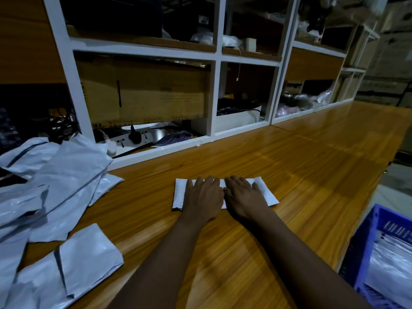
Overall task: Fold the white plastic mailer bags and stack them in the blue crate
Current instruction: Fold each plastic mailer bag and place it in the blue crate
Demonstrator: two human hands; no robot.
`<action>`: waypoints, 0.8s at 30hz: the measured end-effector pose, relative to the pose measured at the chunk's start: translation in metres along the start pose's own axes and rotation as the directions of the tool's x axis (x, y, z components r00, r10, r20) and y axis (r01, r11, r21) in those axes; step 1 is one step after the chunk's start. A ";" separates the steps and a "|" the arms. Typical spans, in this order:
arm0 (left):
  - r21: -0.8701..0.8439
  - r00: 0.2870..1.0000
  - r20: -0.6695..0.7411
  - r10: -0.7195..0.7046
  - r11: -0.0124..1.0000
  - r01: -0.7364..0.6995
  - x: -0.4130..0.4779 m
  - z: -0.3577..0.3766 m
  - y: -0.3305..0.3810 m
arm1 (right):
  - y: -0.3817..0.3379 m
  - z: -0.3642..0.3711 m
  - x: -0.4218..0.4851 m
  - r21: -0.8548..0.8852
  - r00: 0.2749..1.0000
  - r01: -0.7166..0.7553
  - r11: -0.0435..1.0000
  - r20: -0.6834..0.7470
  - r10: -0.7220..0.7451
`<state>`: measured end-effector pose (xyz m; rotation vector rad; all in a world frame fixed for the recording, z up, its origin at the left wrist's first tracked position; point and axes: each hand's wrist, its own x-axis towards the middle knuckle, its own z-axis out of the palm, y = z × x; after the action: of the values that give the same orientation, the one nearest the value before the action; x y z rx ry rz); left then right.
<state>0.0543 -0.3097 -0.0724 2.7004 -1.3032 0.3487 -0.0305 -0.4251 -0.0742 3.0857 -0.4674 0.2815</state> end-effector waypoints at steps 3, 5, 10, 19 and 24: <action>-0.003 0.998 0.018 0.067 0.998 -0.067 0.001 -0.001 -0.009 | -0.006 0.004 -0.002 -0.005 0.998 -0.057 0.998 -0.030 0.057; 0.025 0.998 -0.028 0.052 0.998 -0.051 0.001 -0.002 -0.009 | -0.007 0.004 0.000 -0.012 0.998 -0.055 0.998 -0.041 0.054; 0.019 0.998 -0.037 0.042 0.999 -0.041 0.000 0.000 -0.007 | -0.008 -0.001 0.006 0.048 1.000 -0.002 0.999 -0.004 0.002; 0.017 0.996 0.086 0.028 0.999 -0.030 0.002 0.002 -0.011 | -0.005 -0.001 0.011 -0.078 0.985 0.041 0.996 0.168 -0.028; -0.002 0.998 0.066 0.011 1.000 -0.011 0.002 0.004 -0.011 | -0.006 -0.002 0.008 -0.086 0.985 0.046 0.995 0.171 -0.031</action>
<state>0.0650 -0.3048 -0.0760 2.7269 -1.3350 0.2616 -0.0213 -0.4219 -0.0702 3.0397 -0.4107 -0.0033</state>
